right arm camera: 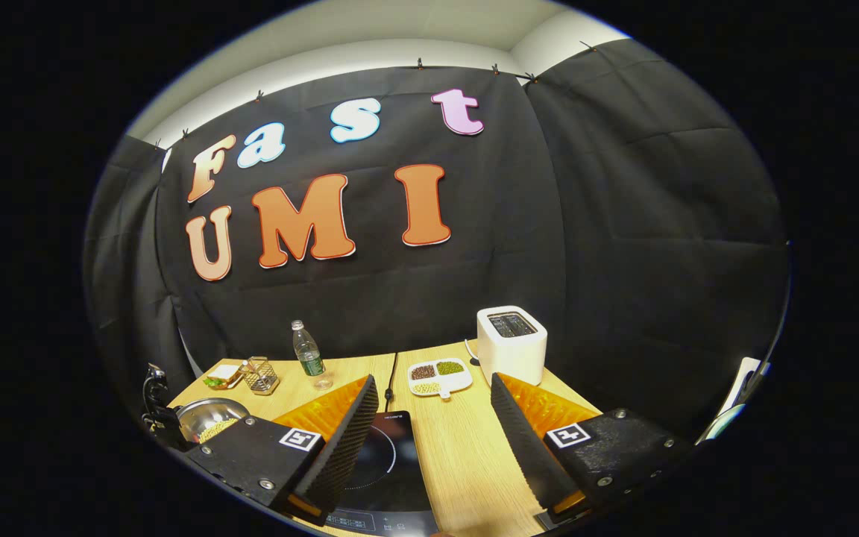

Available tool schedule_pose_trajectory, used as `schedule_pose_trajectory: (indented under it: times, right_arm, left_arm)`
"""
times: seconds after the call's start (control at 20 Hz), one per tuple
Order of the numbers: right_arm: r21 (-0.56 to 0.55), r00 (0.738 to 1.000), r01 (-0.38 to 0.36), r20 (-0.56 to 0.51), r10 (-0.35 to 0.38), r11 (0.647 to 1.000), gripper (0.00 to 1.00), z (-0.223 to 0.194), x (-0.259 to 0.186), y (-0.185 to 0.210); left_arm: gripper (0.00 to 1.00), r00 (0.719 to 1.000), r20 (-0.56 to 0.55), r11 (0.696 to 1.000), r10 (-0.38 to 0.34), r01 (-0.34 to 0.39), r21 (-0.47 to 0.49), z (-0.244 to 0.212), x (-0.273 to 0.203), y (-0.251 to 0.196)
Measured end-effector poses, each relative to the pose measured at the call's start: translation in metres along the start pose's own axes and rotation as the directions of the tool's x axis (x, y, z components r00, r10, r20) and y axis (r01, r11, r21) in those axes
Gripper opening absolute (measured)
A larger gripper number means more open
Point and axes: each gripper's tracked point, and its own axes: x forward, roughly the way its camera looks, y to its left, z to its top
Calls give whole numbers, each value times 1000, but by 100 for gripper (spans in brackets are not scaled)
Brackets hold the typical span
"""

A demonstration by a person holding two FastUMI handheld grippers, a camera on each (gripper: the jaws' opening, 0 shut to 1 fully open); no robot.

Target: First push the handle of the pot to place it horizontally, then grasp the pot with both hands and set it on the induction cooktop.

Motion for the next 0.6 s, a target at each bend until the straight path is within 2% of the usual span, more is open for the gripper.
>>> schedule_pose_trajectory:
  times: [0.25, 0.45, 0.6]
  right_arm:
    - [1, 1000, -4, -16, 4, 1000, 94, -6, -1, 22]
    - [-3, 1000, -15, -11, 15, 1000, 94, -10, -6, 50]
    - [1, 999, -48, -15, 48, 999, 94, -17, -7, 84]
  left_arm:
    - [1, 1000, 22, 1000, -13, 13, -11, 3, -4, -1]
    - [1, 995, 96, 1000, -20, 20, -2, 19, -41, 9]
    - [1, 986, 168, 1000, 18, -17, -11, 36, -75, 37]
